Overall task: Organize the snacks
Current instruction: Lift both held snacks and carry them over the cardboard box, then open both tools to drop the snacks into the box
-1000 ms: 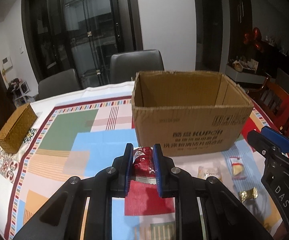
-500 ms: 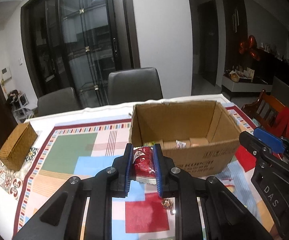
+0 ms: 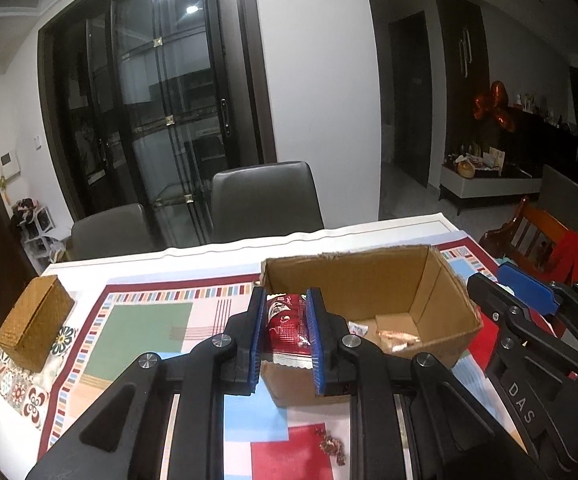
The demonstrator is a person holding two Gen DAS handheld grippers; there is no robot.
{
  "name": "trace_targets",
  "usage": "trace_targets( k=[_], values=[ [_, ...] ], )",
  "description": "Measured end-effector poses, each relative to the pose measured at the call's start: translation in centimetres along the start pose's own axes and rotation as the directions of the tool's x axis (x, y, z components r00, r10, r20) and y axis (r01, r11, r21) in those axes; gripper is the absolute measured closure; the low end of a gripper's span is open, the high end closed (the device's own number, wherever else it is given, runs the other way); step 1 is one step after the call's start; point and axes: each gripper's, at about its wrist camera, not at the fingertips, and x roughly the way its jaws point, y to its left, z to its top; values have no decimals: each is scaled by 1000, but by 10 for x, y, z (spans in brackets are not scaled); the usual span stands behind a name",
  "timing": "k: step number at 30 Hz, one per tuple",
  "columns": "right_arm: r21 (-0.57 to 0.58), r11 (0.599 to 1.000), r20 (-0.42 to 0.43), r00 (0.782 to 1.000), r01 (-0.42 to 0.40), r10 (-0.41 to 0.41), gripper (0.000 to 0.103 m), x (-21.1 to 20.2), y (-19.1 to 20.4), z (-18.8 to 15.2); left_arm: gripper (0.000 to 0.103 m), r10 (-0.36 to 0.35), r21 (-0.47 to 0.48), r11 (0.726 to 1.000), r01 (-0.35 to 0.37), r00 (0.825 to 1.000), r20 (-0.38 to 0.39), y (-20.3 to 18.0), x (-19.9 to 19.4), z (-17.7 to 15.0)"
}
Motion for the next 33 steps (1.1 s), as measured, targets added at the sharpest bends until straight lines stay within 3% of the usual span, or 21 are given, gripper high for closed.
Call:
trace_targets(
  k=[18,33],
  values=[
    [-2,1000,-8,1000,2,-2,75,30,0,19,82,-12,4,1000,12,1000,4,0,43,16],
    [-13,1000,-90,996,-23,22,75,72,-7,11,82,-32,4,999,32,997,-65,-2,83,9]
  ],
)
